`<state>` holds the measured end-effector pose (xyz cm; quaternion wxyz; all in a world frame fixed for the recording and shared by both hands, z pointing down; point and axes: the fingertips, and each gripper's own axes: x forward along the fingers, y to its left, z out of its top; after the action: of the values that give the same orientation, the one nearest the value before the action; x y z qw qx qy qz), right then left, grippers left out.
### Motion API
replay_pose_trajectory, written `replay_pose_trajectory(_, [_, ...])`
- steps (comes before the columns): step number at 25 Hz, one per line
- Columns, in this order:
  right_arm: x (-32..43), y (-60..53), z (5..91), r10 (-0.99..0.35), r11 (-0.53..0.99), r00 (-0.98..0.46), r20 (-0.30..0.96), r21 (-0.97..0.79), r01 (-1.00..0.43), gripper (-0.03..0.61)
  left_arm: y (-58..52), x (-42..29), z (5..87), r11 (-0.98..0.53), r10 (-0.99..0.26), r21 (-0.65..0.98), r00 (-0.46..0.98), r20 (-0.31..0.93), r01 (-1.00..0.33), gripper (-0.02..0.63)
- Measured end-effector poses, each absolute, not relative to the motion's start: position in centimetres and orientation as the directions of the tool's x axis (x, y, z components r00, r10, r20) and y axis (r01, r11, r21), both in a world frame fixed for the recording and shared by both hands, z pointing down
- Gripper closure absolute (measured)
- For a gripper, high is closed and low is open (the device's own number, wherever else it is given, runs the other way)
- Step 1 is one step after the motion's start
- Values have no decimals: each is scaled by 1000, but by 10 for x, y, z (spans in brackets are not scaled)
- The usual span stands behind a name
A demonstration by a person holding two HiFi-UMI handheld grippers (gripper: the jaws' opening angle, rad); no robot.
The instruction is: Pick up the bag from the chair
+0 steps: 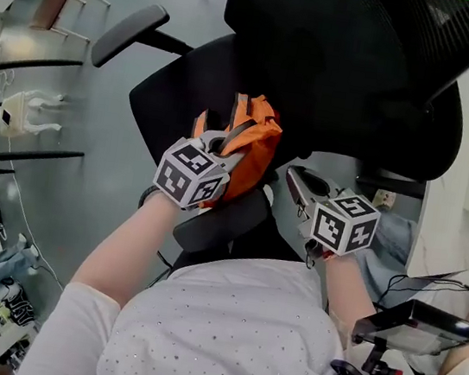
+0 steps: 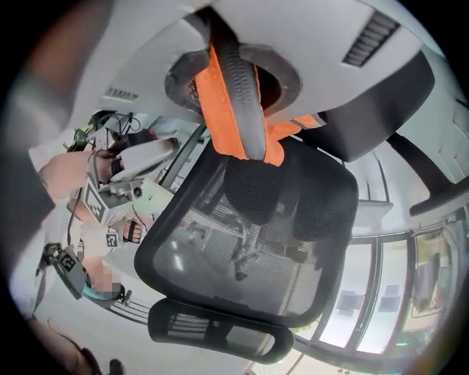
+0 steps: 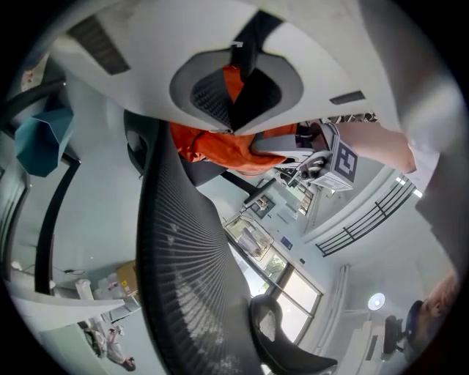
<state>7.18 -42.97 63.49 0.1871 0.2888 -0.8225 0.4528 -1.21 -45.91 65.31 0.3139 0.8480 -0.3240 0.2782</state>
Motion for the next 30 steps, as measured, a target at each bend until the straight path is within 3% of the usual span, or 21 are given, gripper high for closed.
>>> replay_pose_trajectory(14, [40, -438, 599, -263, 574, -785, 561, -562, -595, 574, -471, -61, 570, -379, -643, 438, 572, 509, -815, 584])
replay_pose_trajectory(21, [-9, -459, 548, -247, 673, -871, 425, -571, -470, 574, -474, -83, 528, -382, -720, 458, 569, 397, -803, 584])
replay_pose_trajectory(30, [-26, -439, 463, -293, 744, -872, 392, -479, -466, 574, -431, -103, 439, -398, -798, 474, 551, 244, -785, 584])
